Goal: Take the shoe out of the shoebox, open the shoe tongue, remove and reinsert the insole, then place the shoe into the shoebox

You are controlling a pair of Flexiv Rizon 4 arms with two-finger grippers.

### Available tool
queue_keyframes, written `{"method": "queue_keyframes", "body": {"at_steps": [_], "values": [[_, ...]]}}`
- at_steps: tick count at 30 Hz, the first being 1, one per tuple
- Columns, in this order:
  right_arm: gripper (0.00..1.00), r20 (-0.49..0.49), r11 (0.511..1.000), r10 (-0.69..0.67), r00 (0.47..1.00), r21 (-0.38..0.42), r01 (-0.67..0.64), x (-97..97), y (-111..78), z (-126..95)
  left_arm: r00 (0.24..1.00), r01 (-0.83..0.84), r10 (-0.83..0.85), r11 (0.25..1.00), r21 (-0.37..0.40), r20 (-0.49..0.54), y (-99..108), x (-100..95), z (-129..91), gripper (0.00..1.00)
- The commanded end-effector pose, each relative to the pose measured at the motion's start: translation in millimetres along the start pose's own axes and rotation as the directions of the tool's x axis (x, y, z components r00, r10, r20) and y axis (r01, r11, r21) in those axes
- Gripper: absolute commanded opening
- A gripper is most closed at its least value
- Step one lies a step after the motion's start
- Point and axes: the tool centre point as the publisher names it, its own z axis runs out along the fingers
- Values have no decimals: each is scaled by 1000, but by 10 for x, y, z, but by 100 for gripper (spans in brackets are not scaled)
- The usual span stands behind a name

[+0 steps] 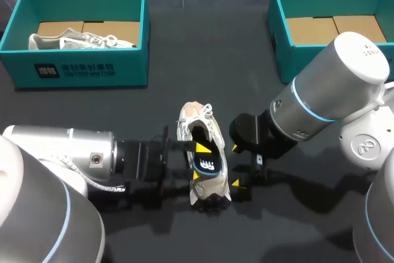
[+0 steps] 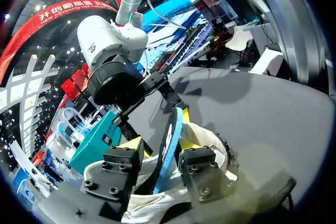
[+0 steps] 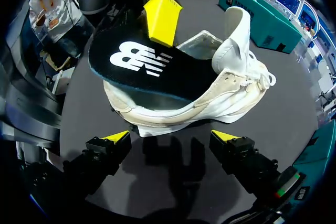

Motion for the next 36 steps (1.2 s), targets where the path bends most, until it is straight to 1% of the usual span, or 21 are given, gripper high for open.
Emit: {"method": "queue_keyframes", "body": {"at_steps": [1,4,5,7,10,15,19,21,22,24,26,28,32,36], "values": [[100,4,1000,1,1000,1,-1,18,-1,7,1000,-4,4,1000,-3,-10,2,21,93,0],[100,4,1000,1,1000,1,-1,18,-1,7,999,-30,30,999,-14,-15,50,34,149,0],[100,4,1000,1,1000,1,-1,18,-1,7,999,-37,37,999,-20,-12,94,38,173,0],[100,4,1000,1,1000,1,-1,18,-1,7,1000,-26,26,1000,-16,10,152,36,198,0],[100,4,1000,1,1000,1,-1,18,-1,7,999,-35,36,999,-35,26,237,34,222,0],[100,4,1000,1,1000,1,-1,18,-1,7,998,-59,61,996,-66,33,311,25,216,0],[100,4,1000,1,1000,1,-1,18,-1,7,998,-45,48,996,-83,39,373,9,195,0],[100,4,1000,1,1000,1,-1,18,-1,7,998,-33,37,996,-84,41,364,2,173,23],[100,4,1000,1,1000,1,-1,18,-1,7,999,-31,35,996,-83,41,340,-3,158,40],[100,4,1000,1,1000,1,-1,18,-1,7,999,3,0,998,-64,41,281,-14,132,47],[100,4,1000,1,1000,1,-1,18,-1,7,999,5,-3,998,-62,35,231,-27,115,57],[100,4,1000,1,1000,1,-1,18,-1,7,1000,4,-2,998,-63,28,178,-39,97,58],[100,4,1000,1,1000,1,-1,18,-1,7,1000,-2,3,997,-73,16,86,-48,53,54],[100,4,1000,1,1000,1,-1,18,-1,7,1000,-1,1,997,-82,-3,34,-30,24,46]]}}
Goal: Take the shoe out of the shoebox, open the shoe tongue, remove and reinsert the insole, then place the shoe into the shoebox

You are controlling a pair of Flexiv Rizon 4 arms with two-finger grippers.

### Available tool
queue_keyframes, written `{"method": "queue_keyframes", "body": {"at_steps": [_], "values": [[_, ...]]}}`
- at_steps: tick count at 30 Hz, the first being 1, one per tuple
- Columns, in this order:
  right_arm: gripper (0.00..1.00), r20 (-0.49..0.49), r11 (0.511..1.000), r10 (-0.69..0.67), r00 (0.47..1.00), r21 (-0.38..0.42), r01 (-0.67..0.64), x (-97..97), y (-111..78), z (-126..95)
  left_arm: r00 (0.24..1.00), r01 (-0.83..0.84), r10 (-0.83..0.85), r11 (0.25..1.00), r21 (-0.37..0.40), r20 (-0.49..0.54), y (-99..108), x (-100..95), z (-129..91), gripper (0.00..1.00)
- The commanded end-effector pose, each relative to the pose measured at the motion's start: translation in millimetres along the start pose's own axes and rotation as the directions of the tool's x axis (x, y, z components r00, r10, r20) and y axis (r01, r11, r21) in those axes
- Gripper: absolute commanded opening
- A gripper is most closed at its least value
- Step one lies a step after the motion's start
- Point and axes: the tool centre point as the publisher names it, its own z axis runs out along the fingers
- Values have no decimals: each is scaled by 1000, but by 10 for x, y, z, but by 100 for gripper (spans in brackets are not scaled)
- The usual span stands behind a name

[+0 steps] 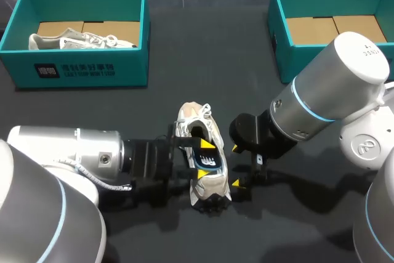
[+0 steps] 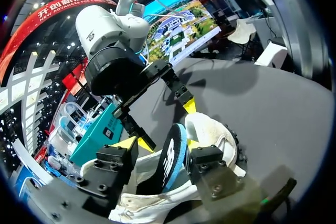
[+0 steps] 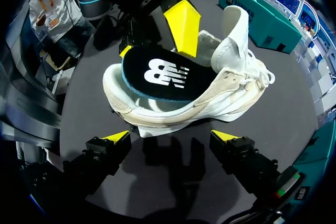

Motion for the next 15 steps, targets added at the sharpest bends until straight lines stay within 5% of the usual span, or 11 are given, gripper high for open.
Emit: {"method": "queue_keyframes", "body": {"at_steps": [1,5,6,15], "values": [[100,4,1000,1,1000,1,-1,18,-1,7,1000,-2,1,1000,-17,-23,-80,28,-86,42],[100,4,1000,1,1000,1,-1,18,-1,7,999,-3,3,1000,-17,-42,-69,62,-49,18],[100,4,1000,1,1000,1,-1,18,-1,7,999,-5,4,1000,-17,-47,-60,74,-35,1],[100,4,1000,1,1000,1,-1,18,-1,7,996,-52,48,997,-56,-81,143,164,125,0]]}}
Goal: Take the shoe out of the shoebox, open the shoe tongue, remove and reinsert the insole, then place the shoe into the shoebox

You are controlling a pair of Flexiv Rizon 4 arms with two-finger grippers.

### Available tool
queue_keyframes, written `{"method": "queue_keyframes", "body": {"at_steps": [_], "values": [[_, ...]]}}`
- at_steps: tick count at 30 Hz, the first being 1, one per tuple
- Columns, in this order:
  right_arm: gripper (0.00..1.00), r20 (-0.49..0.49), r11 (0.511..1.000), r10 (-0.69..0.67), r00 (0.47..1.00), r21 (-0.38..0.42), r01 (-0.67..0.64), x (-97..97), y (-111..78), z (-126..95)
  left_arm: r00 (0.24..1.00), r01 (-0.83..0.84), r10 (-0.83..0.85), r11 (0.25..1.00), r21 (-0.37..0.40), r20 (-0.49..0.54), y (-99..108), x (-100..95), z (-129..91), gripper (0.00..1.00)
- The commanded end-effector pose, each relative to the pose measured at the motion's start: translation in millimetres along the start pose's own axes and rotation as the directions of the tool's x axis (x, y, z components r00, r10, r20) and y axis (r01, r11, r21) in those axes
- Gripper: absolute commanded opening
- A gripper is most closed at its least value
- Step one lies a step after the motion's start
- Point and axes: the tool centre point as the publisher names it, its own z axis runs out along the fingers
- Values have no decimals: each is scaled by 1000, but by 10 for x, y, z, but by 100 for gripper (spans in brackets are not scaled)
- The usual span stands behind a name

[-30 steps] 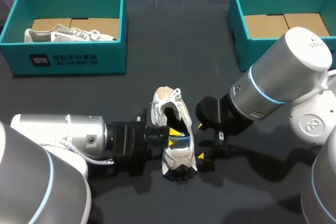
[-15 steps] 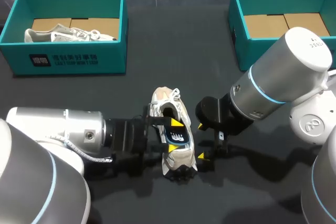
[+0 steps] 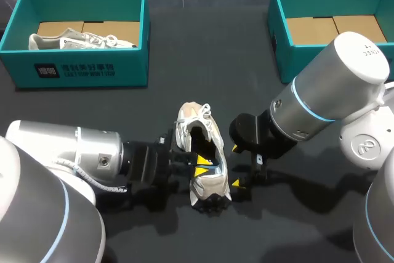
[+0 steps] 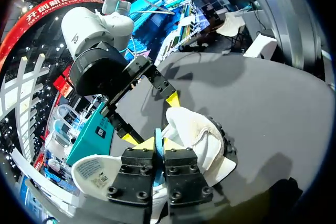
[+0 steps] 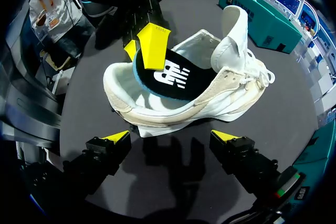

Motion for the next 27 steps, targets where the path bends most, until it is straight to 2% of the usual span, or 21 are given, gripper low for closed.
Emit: {"method": "queue_keyframes", "body": {"at_steps": [1,8,12,13,18,27], "values": [[100,4,1000,1,1000,1,-1,18,-1,7,1000,-2,2,1000,-25,-2,79,-15,181,0],[100,4,1000,1,1000,1,-1,18,-1,7,999,40,-40,999,-19,0,44,-73,139,0],[100,4,1000,1,1000,1,-1,18,-1,7,997,70,-70,997,-13,-16,1,-114,53,26],[100,4,1000,1,1000,1,-1,18,-1,7,997,78,-79,997,-11,-21,-9,-119,32,30],[100,4,1000,1,1000,1,-1,18,-1,7,995,95,-95,995,-15,-38,-66,-149,-45,35],[100,4,1000,1,1000,1,-1,18,-1,7,991,74,-78,997,-39,-113,-109,-138,-124,37]]}}
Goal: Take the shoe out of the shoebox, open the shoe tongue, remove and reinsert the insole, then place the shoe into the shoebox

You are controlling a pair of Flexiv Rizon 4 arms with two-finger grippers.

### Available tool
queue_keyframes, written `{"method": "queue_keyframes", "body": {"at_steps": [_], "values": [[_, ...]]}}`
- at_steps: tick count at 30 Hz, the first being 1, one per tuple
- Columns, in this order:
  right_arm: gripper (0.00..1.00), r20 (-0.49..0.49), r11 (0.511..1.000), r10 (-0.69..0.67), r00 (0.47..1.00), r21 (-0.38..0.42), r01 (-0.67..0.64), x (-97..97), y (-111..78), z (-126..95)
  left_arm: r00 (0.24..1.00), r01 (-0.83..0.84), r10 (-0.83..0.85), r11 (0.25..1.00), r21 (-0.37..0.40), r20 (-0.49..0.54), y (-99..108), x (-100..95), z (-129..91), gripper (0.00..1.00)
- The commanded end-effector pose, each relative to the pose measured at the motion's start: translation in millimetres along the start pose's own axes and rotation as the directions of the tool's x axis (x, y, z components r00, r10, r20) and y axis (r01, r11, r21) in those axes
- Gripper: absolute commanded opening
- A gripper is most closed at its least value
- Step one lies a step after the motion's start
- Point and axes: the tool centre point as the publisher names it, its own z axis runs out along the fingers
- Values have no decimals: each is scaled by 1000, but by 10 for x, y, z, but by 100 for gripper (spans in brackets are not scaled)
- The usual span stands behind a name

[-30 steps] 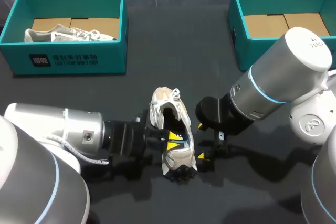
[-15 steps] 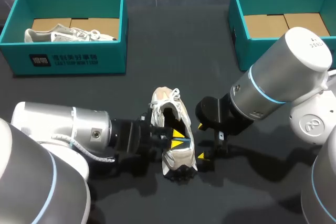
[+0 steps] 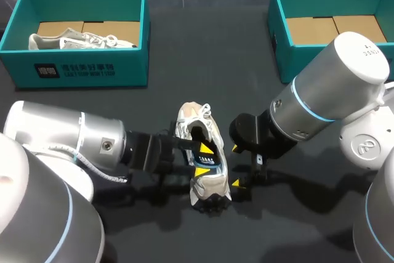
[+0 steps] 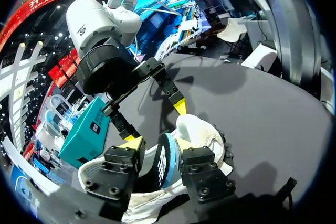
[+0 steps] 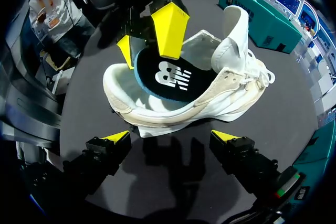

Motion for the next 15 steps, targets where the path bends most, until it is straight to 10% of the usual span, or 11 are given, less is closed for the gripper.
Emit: {"method": "queue_keyframes", "body": {"at_steps": [1,15], "values": [[100,4,1000,1,1000,1,-1,18,-1,7,999,-5,4,1000,-21,-54,-13,-6,-84,37],[100,1,1000,10,1000,24,-10,-11,-147,-156,987,-7,2,999,-35,-159,-29,71,-267,40]]}}
